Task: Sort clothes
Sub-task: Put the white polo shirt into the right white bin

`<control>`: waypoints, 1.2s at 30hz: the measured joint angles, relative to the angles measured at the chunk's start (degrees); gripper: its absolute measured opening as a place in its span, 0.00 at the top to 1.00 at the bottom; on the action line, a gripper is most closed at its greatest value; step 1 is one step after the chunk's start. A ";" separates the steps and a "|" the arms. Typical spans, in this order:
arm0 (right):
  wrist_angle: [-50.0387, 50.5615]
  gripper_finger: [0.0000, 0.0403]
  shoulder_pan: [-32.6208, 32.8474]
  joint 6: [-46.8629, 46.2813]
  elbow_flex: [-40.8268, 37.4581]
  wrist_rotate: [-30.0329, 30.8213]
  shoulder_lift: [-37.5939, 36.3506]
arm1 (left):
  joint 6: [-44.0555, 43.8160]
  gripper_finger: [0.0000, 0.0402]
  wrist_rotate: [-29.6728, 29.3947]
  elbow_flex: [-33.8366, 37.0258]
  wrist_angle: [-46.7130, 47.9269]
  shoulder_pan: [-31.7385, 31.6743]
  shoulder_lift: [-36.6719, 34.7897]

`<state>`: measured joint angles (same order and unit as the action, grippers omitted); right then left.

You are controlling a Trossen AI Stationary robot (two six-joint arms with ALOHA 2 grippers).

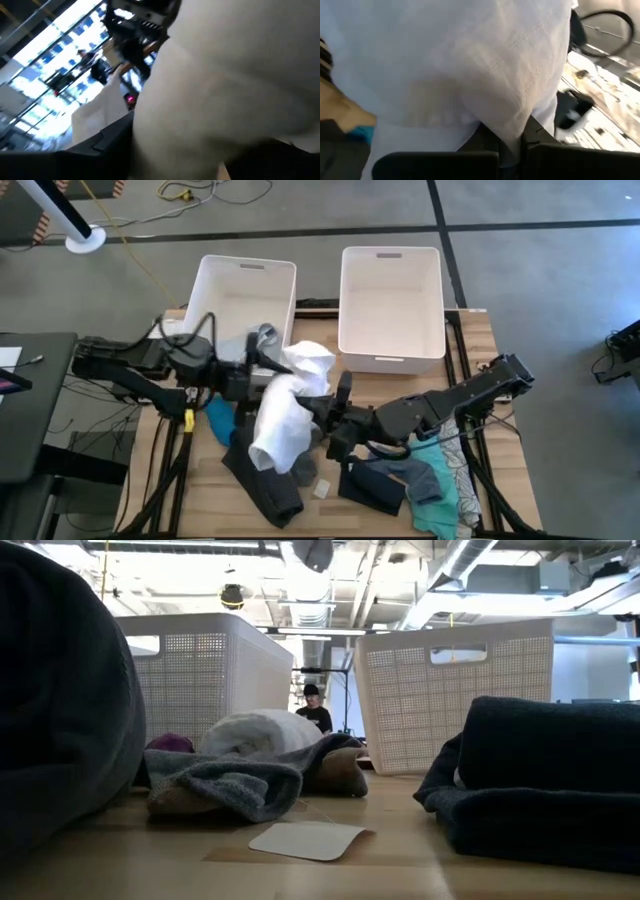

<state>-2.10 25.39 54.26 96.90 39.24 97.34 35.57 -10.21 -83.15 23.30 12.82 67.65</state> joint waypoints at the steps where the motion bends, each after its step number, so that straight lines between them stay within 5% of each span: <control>1: -0.25 0.96 0.21 0.82 0.00 1.18 0.00 | -0.39 0.38 -1.04 0.00 0.96 0.01 -0.84; 12: -1.15 0.96 -0.90 6.37 0.00 11.99 -0.98 | -6.38 0.38 -11.22 -0.02 14.64 0.08 -6.10; 20: 7.30 0.96 -5.55 -0.98 0.00 17.53 -5.86 | -13.38 0.37 -12.42 -0.02 24.32 0.13 -7.07; 27: 22.69 0.96 -13.69 -15.27 0.07 17.60 -11.39 | -16.51 0.37 -12.31 -0.02 27.87 0.13 -6.44; 36: 38.43 0.96 -28.55 -32.39 0.07 9.31 -12.72 | -18.36 0.37 -10.90 5.02 27.17 0.15 -5.75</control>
<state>36.33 -3.16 21.87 96.97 48.55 84.62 17.20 -21.10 -78.14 50.47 12.97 61.91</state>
